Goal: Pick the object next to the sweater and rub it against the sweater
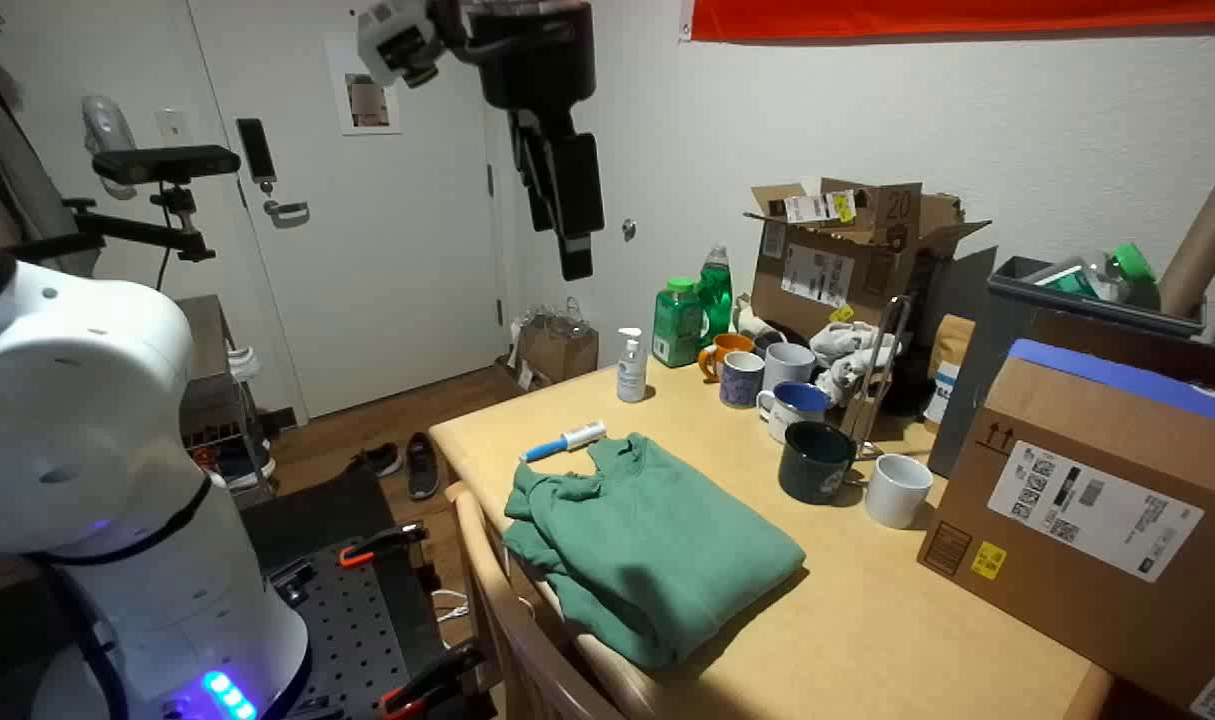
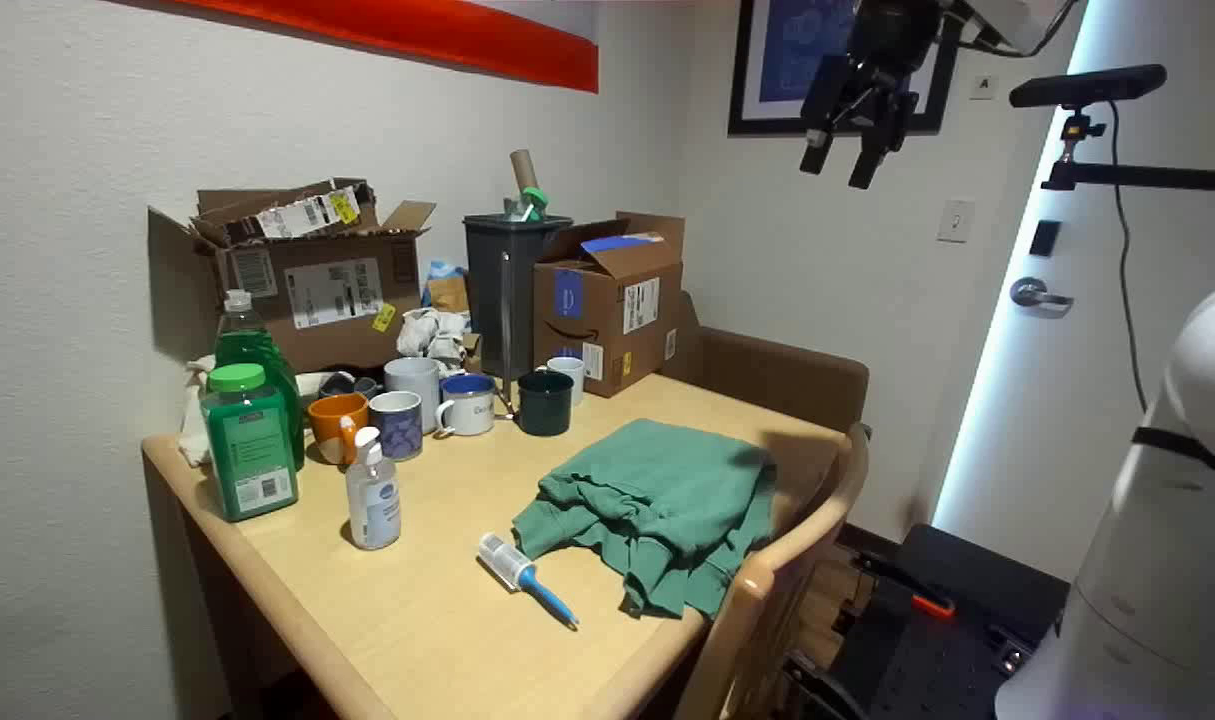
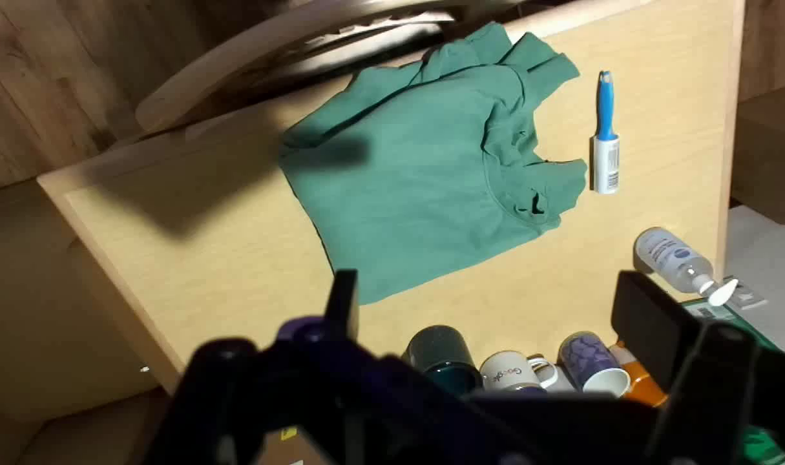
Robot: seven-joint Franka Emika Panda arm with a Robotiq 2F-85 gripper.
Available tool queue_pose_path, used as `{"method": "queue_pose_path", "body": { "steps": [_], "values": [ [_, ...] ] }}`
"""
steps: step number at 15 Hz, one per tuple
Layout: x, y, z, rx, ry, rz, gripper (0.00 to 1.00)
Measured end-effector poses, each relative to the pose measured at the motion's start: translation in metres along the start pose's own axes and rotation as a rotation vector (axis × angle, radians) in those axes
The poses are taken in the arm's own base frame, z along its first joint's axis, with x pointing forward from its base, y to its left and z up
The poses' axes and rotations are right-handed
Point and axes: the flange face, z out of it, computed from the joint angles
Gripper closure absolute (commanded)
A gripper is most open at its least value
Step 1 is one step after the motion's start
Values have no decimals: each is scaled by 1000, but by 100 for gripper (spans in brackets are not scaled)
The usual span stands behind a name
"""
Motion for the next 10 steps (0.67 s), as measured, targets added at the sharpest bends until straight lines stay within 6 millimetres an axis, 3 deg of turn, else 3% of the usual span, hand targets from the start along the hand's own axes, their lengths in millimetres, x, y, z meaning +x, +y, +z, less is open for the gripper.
{"method": "queue_pose_path", "body": {
  "steps": [6, 10],
  "values": [
    [1, -5, 1, 5, -3, -9, 0],
    [9, -41, 11, 32, -19, -82, 0]
  ]
}}
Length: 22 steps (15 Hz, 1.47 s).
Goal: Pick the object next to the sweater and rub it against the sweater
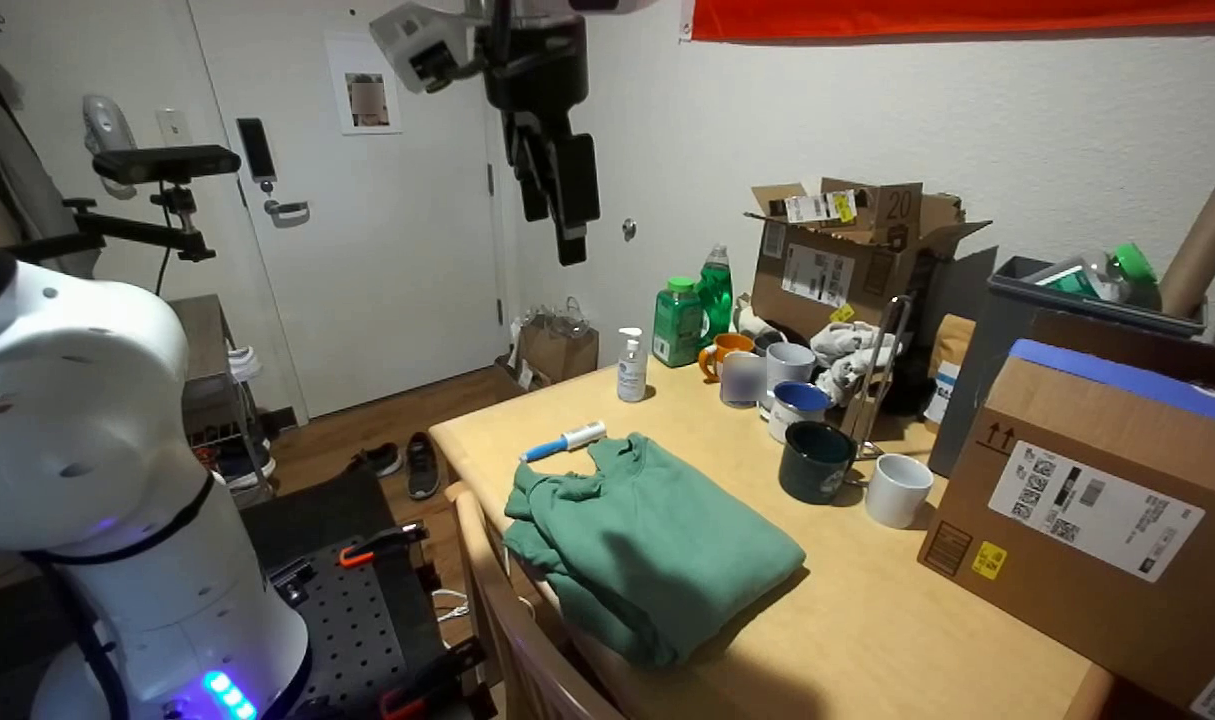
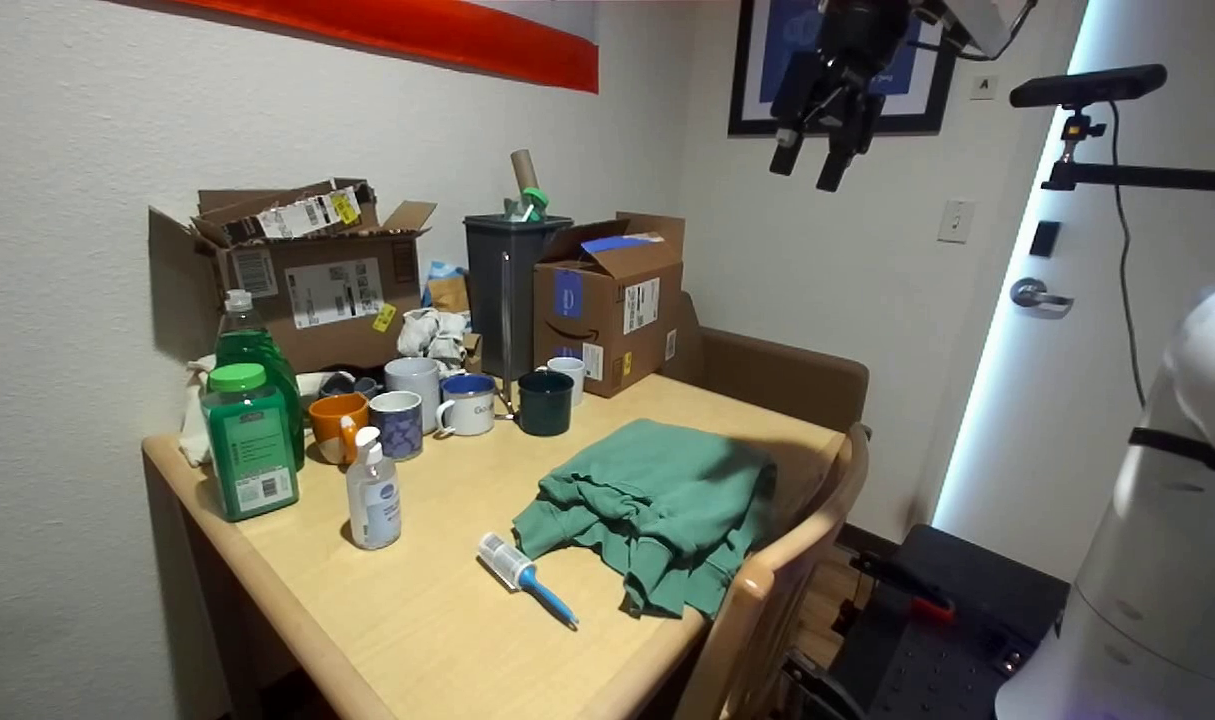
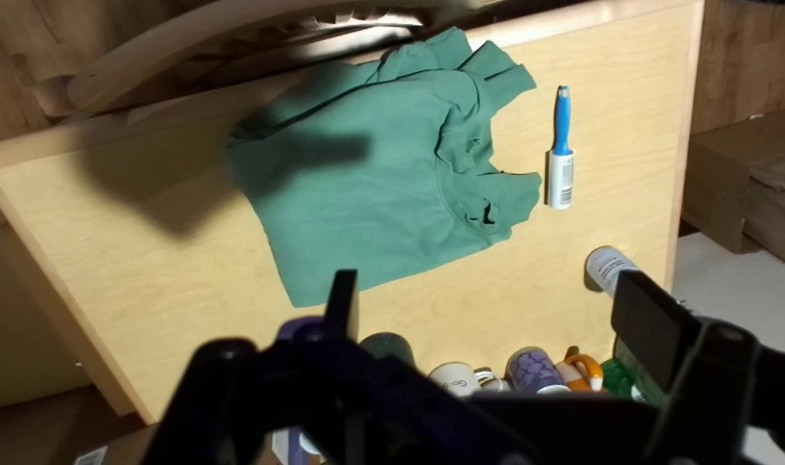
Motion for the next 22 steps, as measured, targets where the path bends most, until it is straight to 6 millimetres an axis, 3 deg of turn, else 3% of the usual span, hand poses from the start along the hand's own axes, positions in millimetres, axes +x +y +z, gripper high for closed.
{"method": "queue_pose_path", "body": {
  "steps": [3, 9, 15, 18, 22],
  "values": [
    [12, -29, 18, 14, -28, -56, 0],
    [34, -70, 52, -4, -27, -129, 0],
    [53, -113, 109, -14, -42, -205, 0],
    [59, -122, 134, -3, -79, -212, 0],
    [61, -123, 136, -3, -82, -211, 0]
  ]
}}
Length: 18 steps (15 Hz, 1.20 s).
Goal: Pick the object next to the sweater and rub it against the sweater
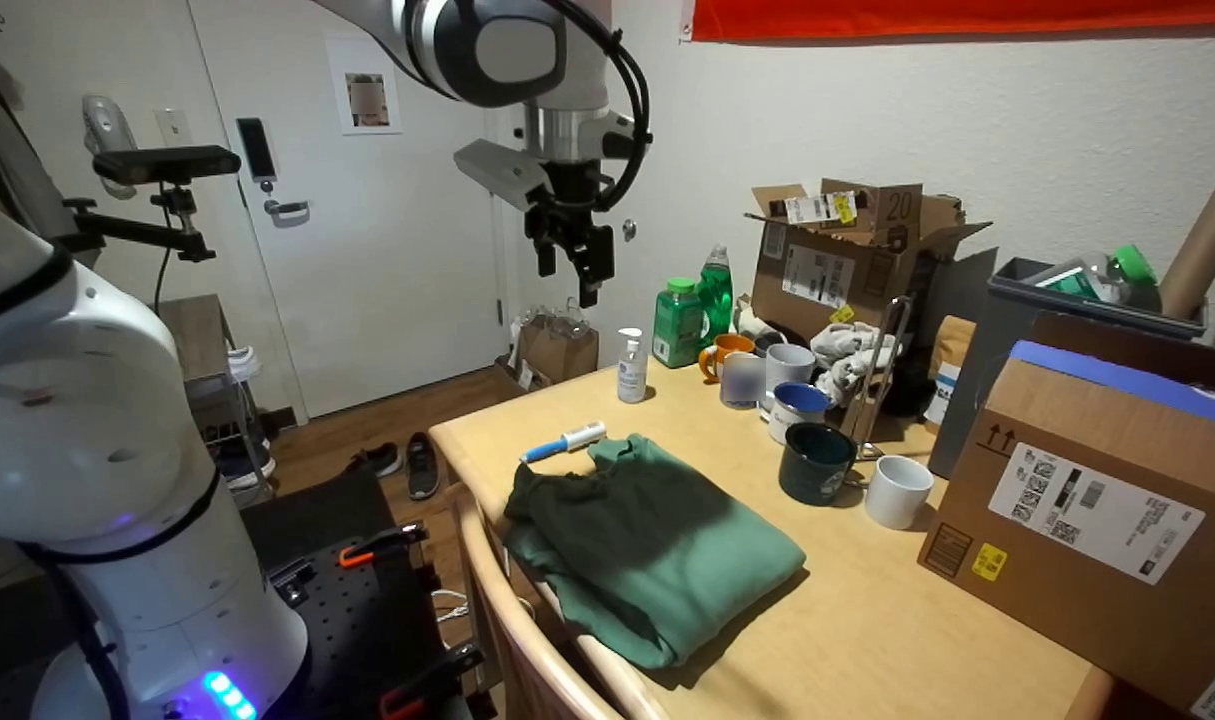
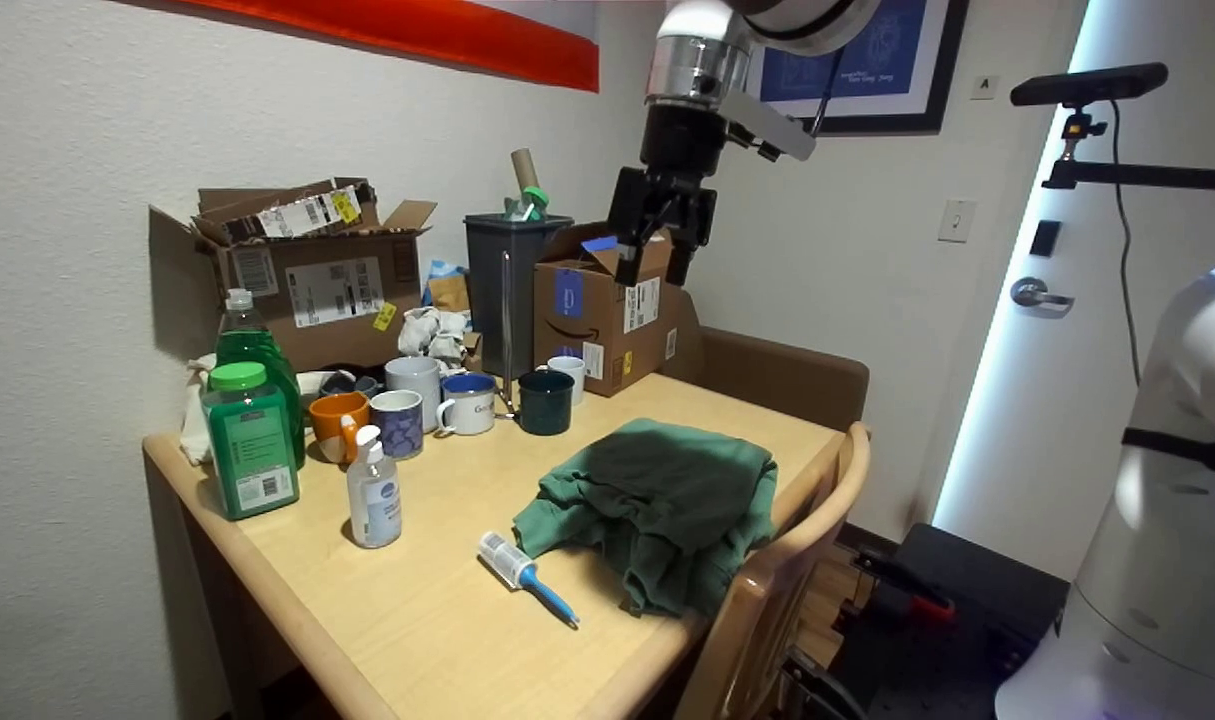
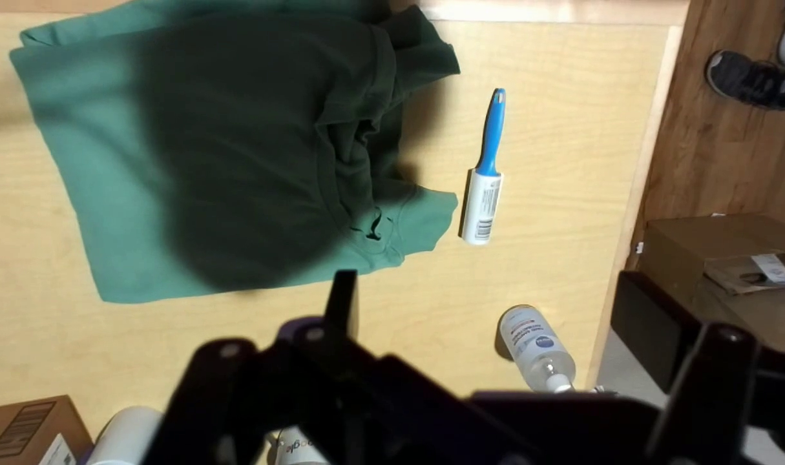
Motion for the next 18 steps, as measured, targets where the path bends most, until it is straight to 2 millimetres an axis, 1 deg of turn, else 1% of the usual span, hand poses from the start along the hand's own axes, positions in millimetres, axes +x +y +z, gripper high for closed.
{"method": "queue_pose_path", "body": {
  "steps": [4, 6, 7, 11, 14, 18],
  "values": [
    [-1, 1, 2, 2, -11, 2, 0],
    [1, 0, 12, 16, -40, 11, 0],
    [3, -1, 21, 34, -60, 12, 0],
    [14, -11, 69, 120, -157, -13, 0],
    [24, -18, 101, 171, -215, -33, 0],
    [33, -34, 139, 220, -284, -49, 0]
  ]
}}
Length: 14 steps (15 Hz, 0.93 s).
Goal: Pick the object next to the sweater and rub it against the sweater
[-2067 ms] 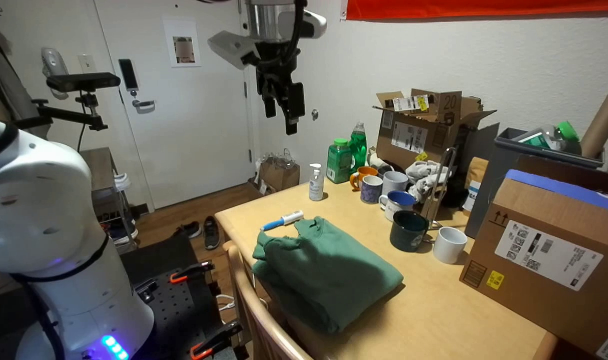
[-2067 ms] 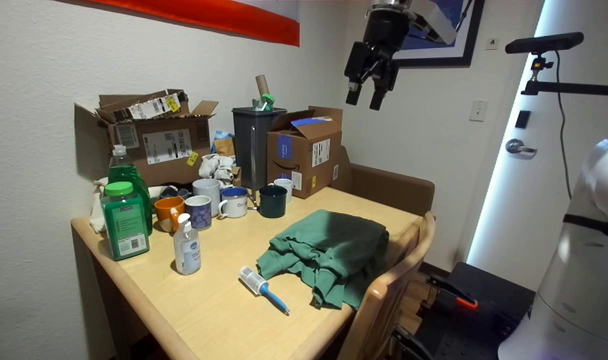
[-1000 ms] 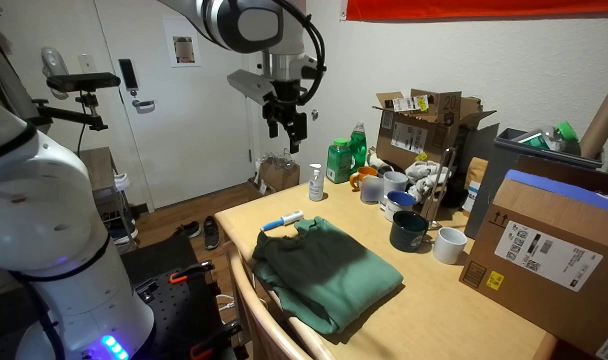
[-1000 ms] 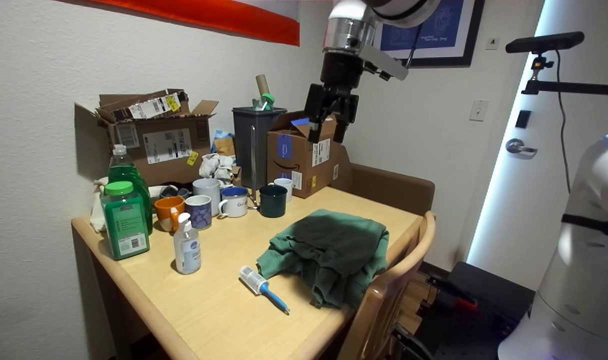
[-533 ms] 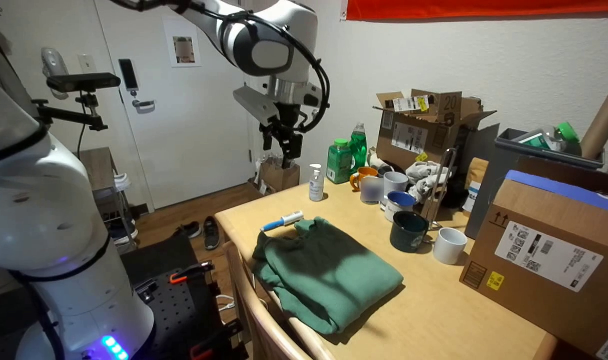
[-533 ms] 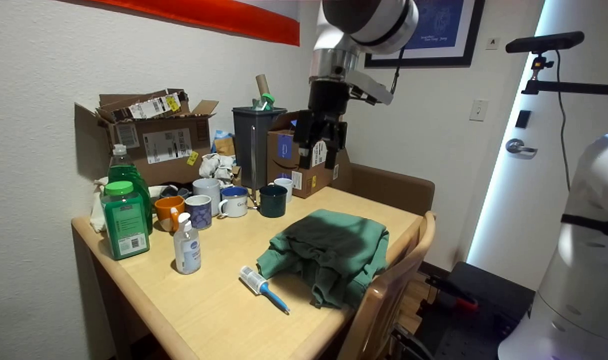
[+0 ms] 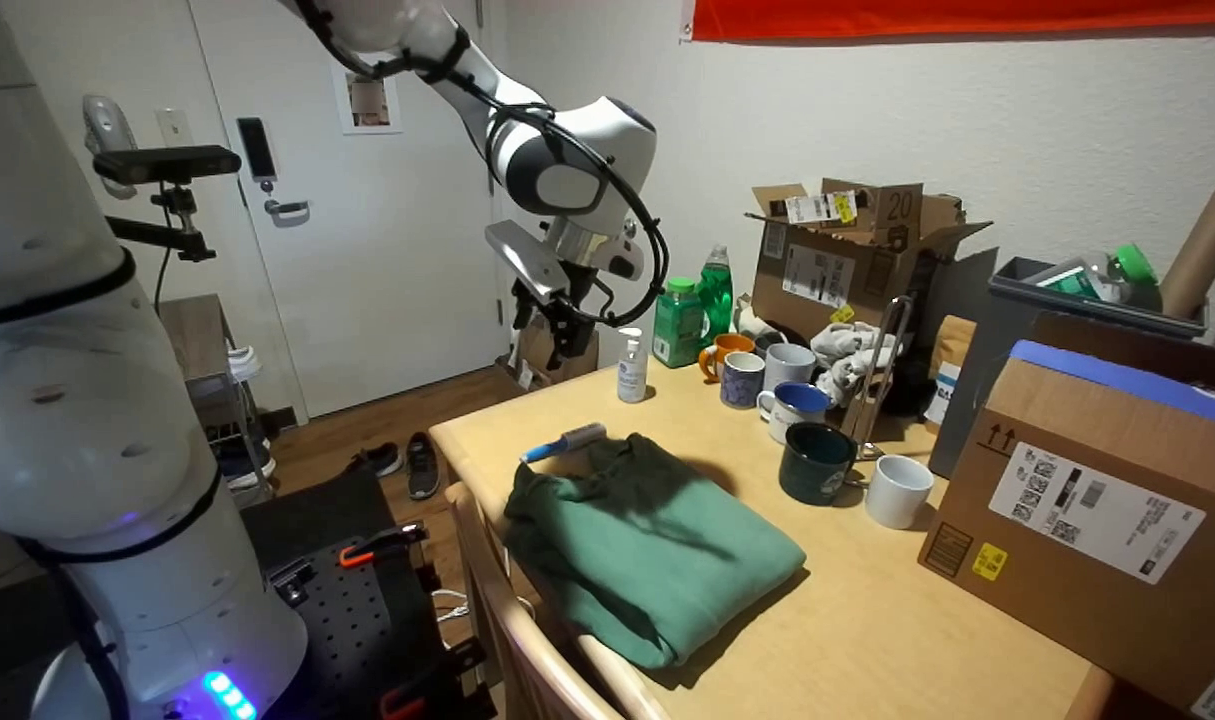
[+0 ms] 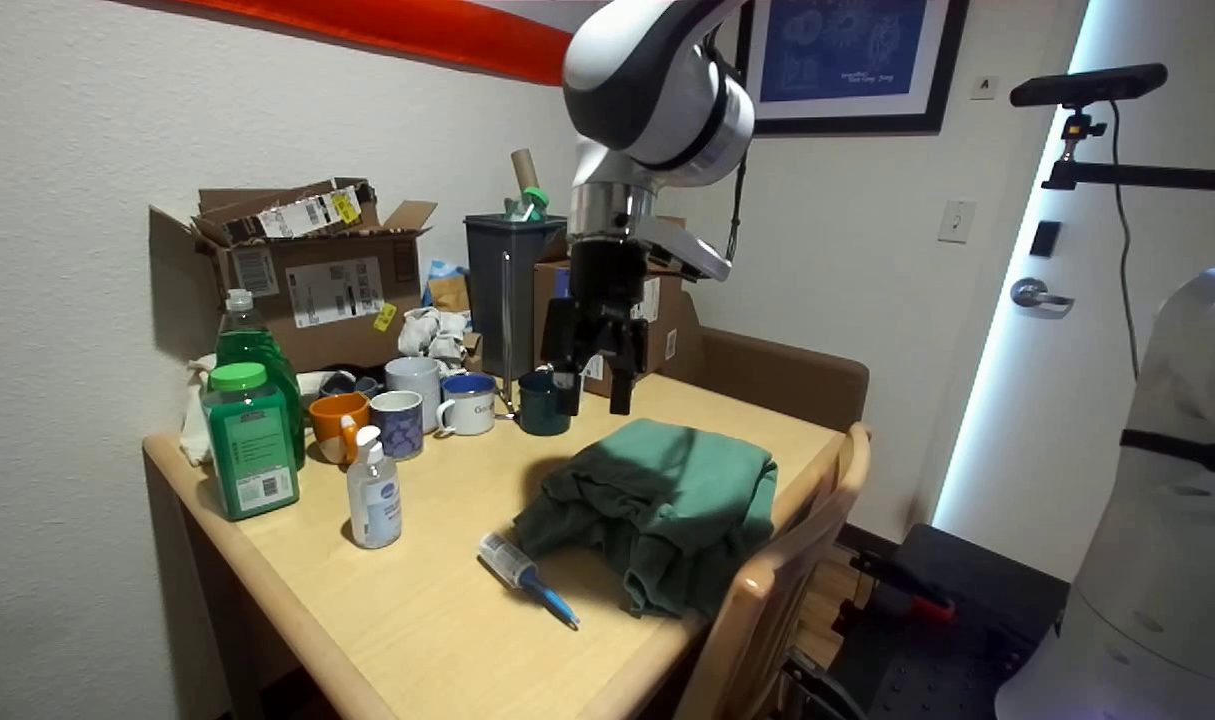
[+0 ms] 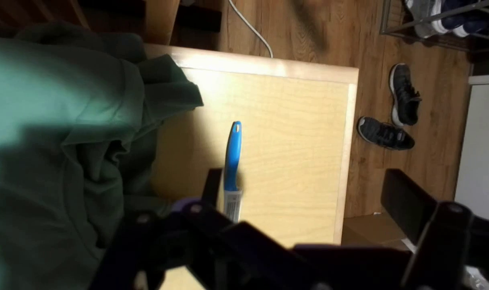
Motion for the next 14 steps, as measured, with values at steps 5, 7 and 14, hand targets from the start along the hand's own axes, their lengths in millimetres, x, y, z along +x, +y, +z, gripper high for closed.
{"method": "queue_pose_path", "body": {
  "steps": [5, 7, 14],
  "values": [
    [19, -16, 47, -11, -64, -38, 0],
    [23, -21, 67, -22, -78, -54, 0],
    [37, -21, 128, -52, -60, 20, 0]
  ]
}}
